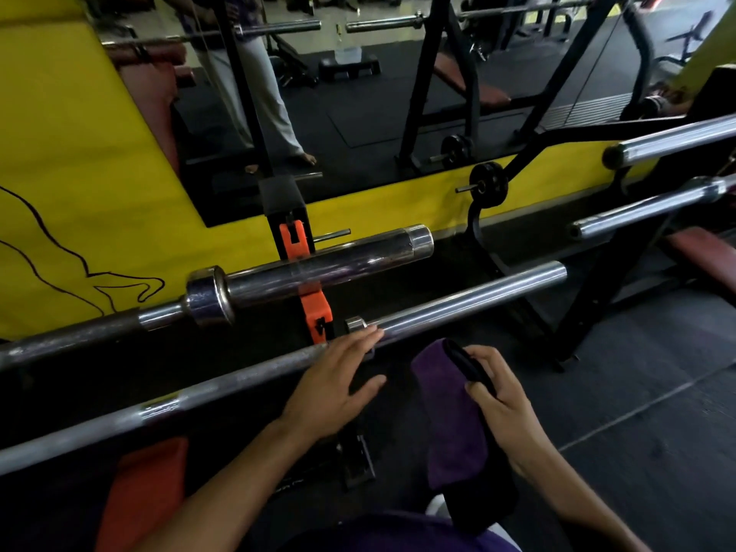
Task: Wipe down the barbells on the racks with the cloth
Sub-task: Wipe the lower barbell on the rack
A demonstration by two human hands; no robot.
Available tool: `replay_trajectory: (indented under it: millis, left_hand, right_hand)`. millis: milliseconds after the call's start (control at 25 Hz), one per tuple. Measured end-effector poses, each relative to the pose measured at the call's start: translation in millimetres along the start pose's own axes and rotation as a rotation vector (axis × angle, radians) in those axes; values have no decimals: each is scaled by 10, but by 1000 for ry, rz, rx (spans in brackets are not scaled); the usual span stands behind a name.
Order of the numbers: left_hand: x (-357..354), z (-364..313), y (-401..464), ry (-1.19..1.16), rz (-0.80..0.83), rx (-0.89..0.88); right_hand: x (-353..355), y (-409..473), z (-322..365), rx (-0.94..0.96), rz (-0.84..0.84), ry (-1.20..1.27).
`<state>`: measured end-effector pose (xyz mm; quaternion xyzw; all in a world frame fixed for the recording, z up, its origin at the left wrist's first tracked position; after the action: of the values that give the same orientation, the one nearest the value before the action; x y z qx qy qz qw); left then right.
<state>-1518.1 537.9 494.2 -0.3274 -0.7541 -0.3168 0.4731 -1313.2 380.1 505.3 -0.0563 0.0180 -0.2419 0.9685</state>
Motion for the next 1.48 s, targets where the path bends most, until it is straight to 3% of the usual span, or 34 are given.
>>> replay_trajectory:
  millis: [80, 240, 400, 560, 680, 760, 880, 960, 1080, 1240, 1360, 1480]
  left_hand:
    - [-31, -286, 54, -262, 87, 163]
    - [-132, -679, 116, -1094, 315, 436]
    - [-88, -701, 163, -1302, 206, 474]
    - [-108, -662, 233, -1132, 189, 311]
    - [-99, -701, 260, -1080, 196, 258]
    - [-70, -737, 292, -1085, 192, 246]
    - [-47, -852, 441, -1057, 177, 195]
    - [-74, -949, 608, -904, 191, 120]
    - [-88, -923, 858, -586, 139, 5]
    - [4, -484, 890, -37, 1, -141]
    - [-13, -177, 807, 154, -44, -123]
    - [-40, -71, 818, 215, -63, -131]
  right_hand:
    - [-12, -2, 128, 25, -12, 157]
    - [-41, -15, 355, 27, -53, 399]
    - [58, -73, 415, -47, 37, 245]
    - [128, -147, 394, -82, 140, 111]
    - [183, -107, 436, -19, 103, -35]
    - [265, -96, 393, -43, 100, 93]
    - [212, -144, 218, -240, 117, 545]
    - [107, -166, 68, -404, 7, 742]
    - [226, -107, -19, -533, -201, 829]
    - [941, 67, -319, -467, -559, 935]
    - [1319, 416, -485, -456, -747, 978]
    - [1563, 1031, -463, -369, -814, 1032]
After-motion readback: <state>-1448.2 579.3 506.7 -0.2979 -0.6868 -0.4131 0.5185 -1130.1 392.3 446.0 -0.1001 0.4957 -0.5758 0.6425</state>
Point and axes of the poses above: each hand's wrist, its own y-axis towards the middle knuckle, its own x-axis out of the back of the hand, z = x × y, the point moved 4 cm from there along y, towards the middle knuckle, and after that the axes turned 13 degrees about y, right-handed, at the moved point
